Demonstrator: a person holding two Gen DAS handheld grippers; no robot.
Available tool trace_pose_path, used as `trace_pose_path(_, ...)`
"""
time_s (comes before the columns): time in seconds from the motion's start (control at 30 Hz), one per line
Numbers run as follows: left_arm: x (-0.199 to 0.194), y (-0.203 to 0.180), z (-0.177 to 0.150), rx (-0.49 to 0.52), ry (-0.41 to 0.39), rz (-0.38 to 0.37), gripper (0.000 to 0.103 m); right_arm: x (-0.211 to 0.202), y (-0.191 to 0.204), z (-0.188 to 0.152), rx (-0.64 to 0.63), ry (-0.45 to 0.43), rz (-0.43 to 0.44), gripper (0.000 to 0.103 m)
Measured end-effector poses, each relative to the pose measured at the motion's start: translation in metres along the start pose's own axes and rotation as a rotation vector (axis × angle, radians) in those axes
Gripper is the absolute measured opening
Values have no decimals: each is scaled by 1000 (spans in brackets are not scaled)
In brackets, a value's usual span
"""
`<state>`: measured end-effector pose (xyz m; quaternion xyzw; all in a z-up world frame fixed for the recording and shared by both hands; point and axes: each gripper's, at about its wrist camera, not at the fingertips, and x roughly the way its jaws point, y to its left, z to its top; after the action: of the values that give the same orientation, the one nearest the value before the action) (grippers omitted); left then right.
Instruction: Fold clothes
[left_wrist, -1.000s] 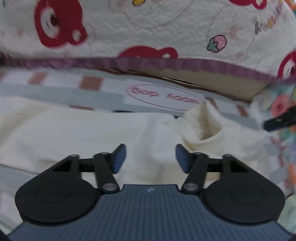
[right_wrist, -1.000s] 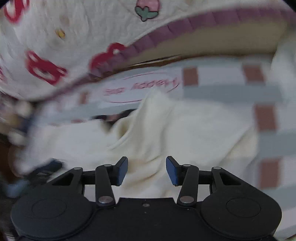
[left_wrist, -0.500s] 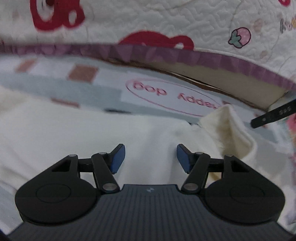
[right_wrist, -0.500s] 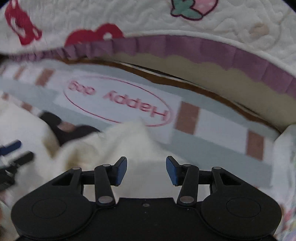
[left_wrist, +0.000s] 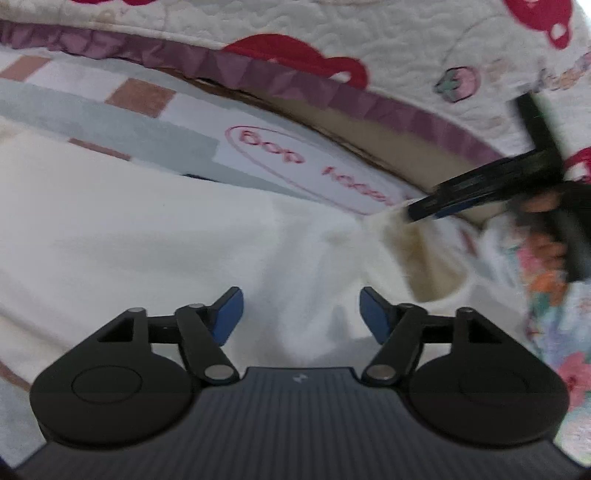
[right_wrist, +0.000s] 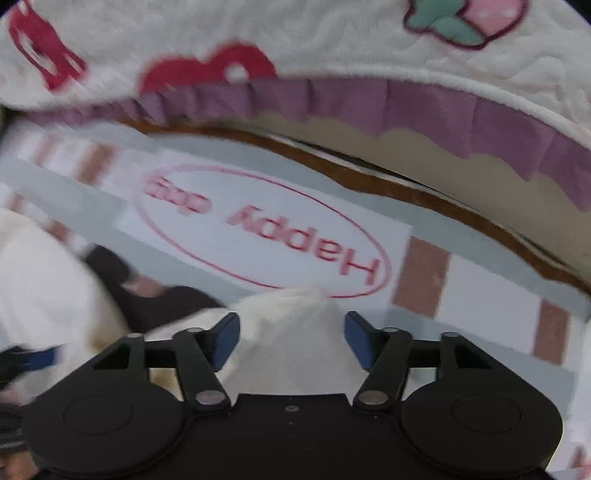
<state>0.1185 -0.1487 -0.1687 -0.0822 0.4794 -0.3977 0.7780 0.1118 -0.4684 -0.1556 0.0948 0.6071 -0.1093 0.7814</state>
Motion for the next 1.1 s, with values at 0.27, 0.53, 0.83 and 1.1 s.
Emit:
trace_pose_path(0.27,24,-5,1,4,18,78,79,6,-11,-30,-99,-67,54,18)
trace_pose_path(0.53,12,-36,5,206,-36,163,7,-87,-39,-78,-11,-346,-71,16)
trace_pose_path(0.83,-54,-62,22,360,-367,359,6,-138,-40,-111,100,-569,-97,16)
trace_pose_path(1.1,-79,-23,47,167,-455,298,5,-156,-41,-83,150,-675,-55,15)
